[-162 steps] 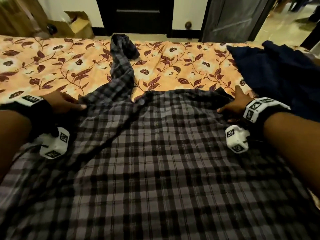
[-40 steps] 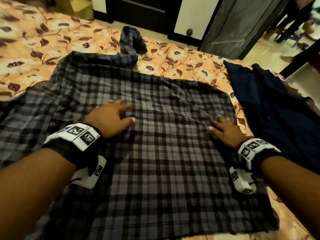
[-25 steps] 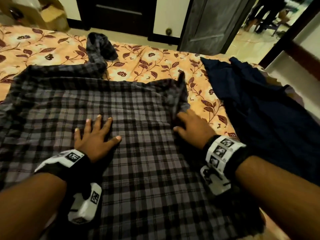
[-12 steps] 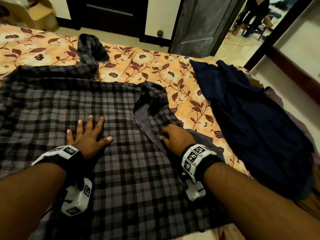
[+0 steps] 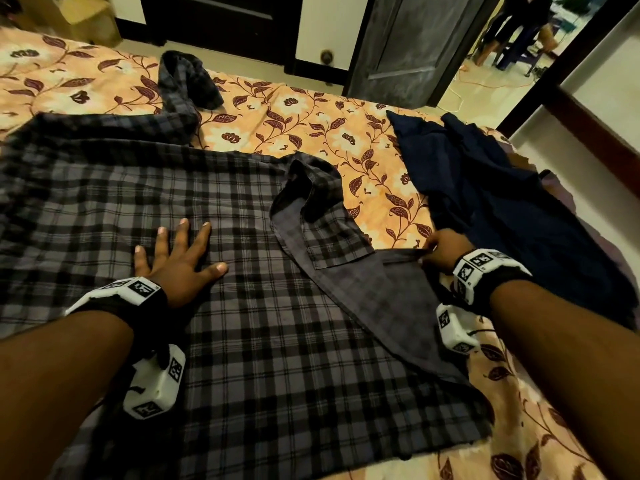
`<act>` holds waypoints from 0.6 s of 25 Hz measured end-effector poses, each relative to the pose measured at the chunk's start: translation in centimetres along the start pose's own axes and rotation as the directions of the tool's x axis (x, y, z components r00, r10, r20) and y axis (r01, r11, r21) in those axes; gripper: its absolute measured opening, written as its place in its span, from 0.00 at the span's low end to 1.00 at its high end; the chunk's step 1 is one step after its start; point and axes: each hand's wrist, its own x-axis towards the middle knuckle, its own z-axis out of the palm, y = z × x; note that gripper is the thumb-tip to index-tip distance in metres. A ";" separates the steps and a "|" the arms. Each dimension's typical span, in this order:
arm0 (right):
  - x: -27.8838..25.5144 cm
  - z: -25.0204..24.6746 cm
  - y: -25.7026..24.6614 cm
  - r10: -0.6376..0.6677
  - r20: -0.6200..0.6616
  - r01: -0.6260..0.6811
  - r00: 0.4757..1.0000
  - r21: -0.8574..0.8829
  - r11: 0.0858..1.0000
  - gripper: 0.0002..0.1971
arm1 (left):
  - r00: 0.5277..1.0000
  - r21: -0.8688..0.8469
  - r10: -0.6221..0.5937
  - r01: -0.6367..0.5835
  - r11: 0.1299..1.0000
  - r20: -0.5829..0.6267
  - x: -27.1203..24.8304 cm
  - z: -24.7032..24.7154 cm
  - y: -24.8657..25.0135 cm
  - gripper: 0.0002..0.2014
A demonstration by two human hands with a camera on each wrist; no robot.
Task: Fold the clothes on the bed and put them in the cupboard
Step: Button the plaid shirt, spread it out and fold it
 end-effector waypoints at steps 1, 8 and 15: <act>0.5 -0.5 -0.4 -0.008 -0.091 -0.001 0.996 -0.091 0.996 0.09 | 1.000 -0.002 -0.002 0.002 1.000 -0.003 0.0 0.0 0.0 0.38; -4.5 2.0 -9.1 -0.496 -0.093 0.472 0.863 -0.200 0.858 0.20 | 1.000 0.002 -0.009 0.009 1.000 -0.011 -0.1 0.1 0.0 0.38; -6.3 4.9 -13.9 -0.392 -0.117 0.386 0.913 -0.069 0.920 0.13 | 1.000 -0.004 -0.010 0.010 1.000 -0.021 -0.3 -0.1 0.1 0.37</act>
